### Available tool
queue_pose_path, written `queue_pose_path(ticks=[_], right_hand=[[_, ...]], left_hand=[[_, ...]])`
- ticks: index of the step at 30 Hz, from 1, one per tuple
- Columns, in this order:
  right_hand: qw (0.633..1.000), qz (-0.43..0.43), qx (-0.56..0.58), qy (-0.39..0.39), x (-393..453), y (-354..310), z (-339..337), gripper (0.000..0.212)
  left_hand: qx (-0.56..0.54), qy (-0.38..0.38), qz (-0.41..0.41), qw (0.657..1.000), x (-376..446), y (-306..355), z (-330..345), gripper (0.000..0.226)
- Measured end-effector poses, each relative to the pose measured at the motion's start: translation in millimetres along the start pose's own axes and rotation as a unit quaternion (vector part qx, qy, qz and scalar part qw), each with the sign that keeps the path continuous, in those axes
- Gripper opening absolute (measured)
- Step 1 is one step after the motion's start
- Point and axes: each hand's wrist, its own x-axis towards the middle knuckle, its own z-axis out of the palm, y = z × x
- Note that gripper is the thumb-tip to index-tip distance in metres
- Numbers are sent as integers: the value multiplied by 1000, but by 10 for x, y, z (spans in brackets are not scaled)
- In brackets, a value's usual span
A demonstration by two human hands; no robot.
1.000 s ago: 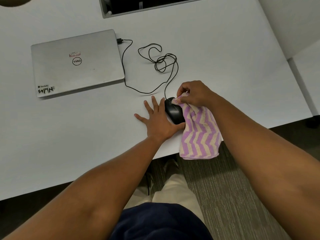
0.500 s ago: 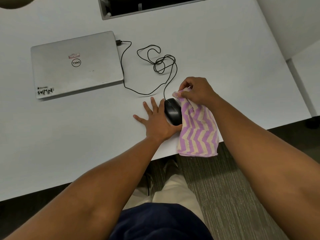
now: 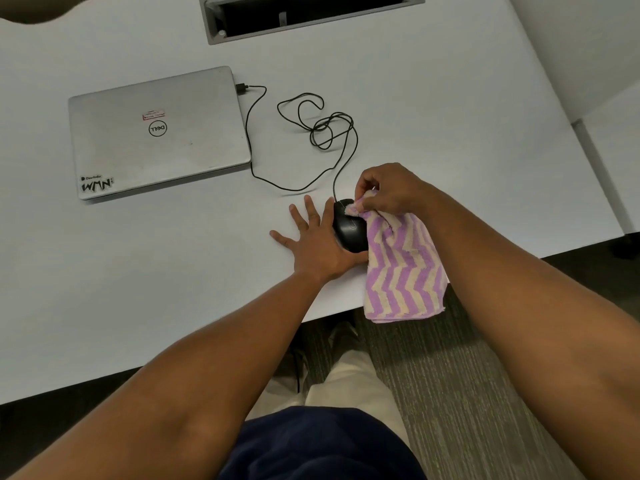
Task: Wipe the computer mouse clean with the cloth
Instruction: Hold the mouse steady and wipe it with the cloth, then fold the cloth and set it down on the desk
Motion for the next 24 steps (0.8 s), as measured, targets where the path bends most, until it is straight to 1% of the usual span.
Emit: queue_pose_path(ticks=[3,4,7,8,10,12,13,15,17,19,21,24], right_hand=[[998,2,28,58,-16,-19,38,15],[998,3,26,56,-22,-30,61,15],[1000,12,-5,5,-56,-59,62,17],[1000,17,-7,3,-64,-66,27,17],[999,24,8,23,-80,-87,-74,17],[998,29,28,42,-105,-123,-194,19],[998,31,36,45,-120,-149,-256,20],[997,35,52,45,-151,-205,-383,24],[995,44,75,55,-184,-267,-513,23],[991,48,100,72,-213,-320,-646,20],[984,47,140,97,-237,-358,-768,20],[966,54,208,146,-247,-391,-905,26]], left_hand=[[-1,-8,1,1000,-3,2,-29,140],[-2,-11,2,1000,-5,-2,-38,140],[-11,-24,2,1000,-9,-6,-71,143],[-17,-28,0,999,-15,-3,-86,145],[-32,-37,-6,999,-21,14,-131,147],[-54,-33,0,998,-19,62,-191,144],[-67,-20,11,998,-23,98,-221,139],[-105,27,43,993,-40,188,-283,121],[-177,82,71,978,-62,301,-354,99],[-245,111,92,959,-73,427,-437,79],[-287,100,105,947,-73,547,-531,68],[-295,71,133,944,-74,706,-668,54]])
